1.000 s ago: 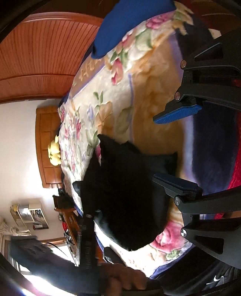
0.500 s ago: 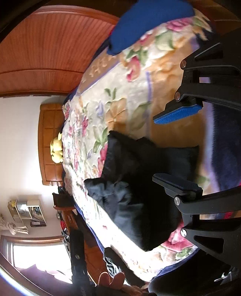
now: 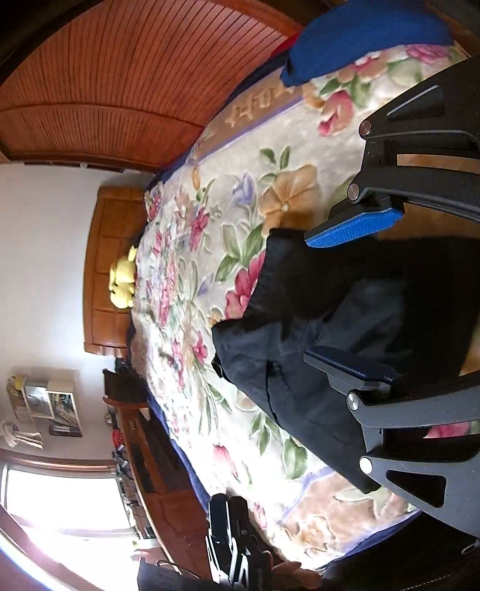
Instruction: Fold large clothes
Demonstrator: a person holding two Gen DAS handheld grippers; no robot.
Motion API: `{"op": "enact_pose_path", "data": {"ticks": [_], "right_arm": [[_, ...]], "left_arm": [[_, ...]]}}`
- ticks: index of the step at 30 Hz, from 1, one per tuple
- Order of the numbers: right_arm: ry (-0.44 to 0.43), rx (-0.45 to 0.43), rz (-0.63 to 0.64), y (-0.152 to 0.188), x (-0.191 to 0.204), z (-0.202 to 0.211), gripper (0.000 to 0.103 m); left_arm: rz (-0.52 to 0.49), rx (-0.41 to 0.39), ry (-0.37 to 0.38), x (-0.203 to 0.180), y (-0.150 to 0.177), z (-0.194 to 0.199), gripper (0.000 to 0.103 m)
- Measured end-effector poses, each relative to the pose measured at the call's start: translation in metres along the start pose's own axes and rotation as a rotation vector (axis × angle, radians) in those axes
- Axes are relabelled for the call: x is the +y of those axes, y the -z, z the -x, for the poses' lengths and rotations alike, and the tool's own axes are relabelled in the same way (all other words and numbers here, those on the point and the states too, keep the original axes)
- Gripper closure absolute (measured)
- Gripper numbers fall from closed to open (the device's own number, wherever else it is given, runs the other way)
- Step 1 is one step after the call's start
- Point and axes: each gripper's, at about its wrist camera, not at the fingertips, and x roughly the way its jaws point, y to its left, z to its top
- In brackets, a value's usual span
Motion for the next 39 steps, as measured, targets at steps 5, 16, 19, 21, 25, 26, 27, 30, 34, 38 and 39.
{"op": "enact_pose_path", "data": {"ticks": [5,16,19,21,25,26,27,30,34,38,39], "right_arm": [[-0.028,0.060,0.006,-0.013,0.017,-0.023,0.045],[-0.059,0.217,0.015,-0.019,0.030,-0.061,0.032],[-0.056,0.263,-0.006,-0.016,0.027,-0.072,0.031],[-0.066,0.295,-0.028,-0.013,0.024,-0.080,0.031],[-0.103,0.339,-0.081,-0.011,0.019,-0.090,0.031],[-0.107,0.344,-0.089,-0.011,0.018,-0.091,0.031],[-0.113,0.349,-0.095,-0.011,0.017,-0.093,0.031],[-0.119,0.362,-0.093,-0.012,0.016,-0.096,0.031],[-0.077,0.376,-0.058,-0.012,0.016,-0.100,0.031],[-0.062,0.382,-0.072,-0.006,0.013,-0.101,0.027],[-0.063,0.385,-0.080,-0.005,0.011,-0.102,0.027]], "left_arm": [[0.032,-0.013,-0.044,0.024,0.014,0.004,0.034],[0.054,0.004,-0.094,0.049,0.038,0.011,0.033],[0.061,0.007,-0.094,0.054,0.044,0.014,0.033],[0.061,0.007,-0.091,0.054,0.046,0.016,0.033],[0.055,0.011,-0.078,0.051,0.048,0.015,0.033],[0.052,0.012,-0.075,0.050,0.048,0.014,0.033],[0.050,0.013,-0.072,0.050,0.048,0.014,0.033],[0.047,0.019,-0.059,0.046,0.046,0.009,0.033],[0.047,0.022,-0.044,0.041,0.045,0.005,0.033],[0.044,0.030,-0.030,0.036,0.045,0.000,0.033],[0.044,0.032,-0.027,0.035,0.045,-0.001,0.033]]}}
